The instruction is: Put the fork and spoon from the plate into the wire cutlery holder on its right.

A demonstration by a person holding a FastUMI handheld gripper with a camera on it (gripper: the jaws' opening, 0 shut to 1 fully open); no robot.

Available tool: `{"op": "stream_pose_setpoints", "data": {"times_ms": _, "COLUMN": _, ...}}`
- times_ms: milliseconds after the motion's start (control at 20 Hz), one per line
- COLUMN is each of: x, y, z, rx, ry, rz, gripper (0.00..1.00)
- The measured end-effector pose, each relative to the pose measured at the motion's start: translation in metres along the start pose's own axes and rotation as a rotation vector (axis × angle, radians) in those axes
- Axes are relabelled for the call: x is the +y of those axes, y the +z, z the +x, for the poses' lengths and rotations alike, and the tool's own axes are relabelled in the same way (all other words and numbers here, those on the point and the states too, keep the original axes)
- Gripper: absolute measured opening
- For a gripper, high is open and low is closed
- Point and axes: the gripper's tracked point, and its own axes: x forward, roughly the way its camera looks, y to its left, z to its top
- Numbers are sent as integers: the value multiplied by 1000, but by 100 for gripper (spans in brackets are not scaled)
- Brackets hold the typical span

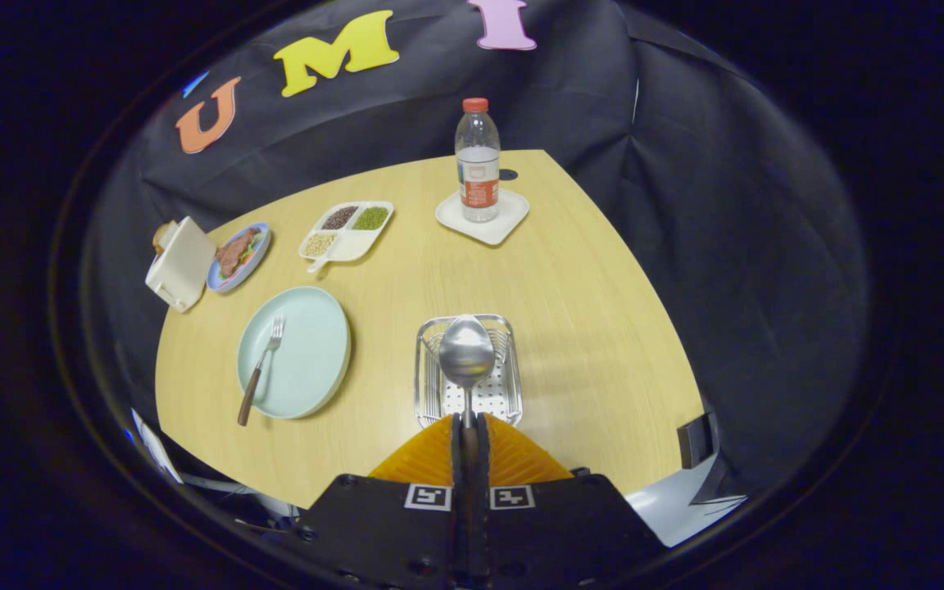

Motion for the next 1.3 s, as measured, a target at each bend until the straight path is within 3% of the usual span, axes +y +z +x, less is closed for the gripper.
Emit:
{"op": "stream_pose_setpoints", "data": {"times_ms": 300, "x": -7, "y": 20, "z": -3, "rx": -82, "ry": -36, "rz": -17, "gripper": 7}}
{"op": "stream_pose_setpoints", "data": {"times_ms": 600, "x": 16, "y": 33, "z": -2, "rx": -154, "ry": -13, "rz": -44, "gripper": 66}}
{"op": "stream_pose_setpoints", "data": {"times_ms": 900, "x": 72, "y": 40, "z": -11, "rx": -244, "ry": 29, "rz": -134, "gripper": 90}}
{"op": "stream_pose_setpoints", "data": {"times_ms": 1300, "x": 177, "y": 36, "z": -28, "rx": -288, "ry": 148, "rz": -216, "gripper": 95}}
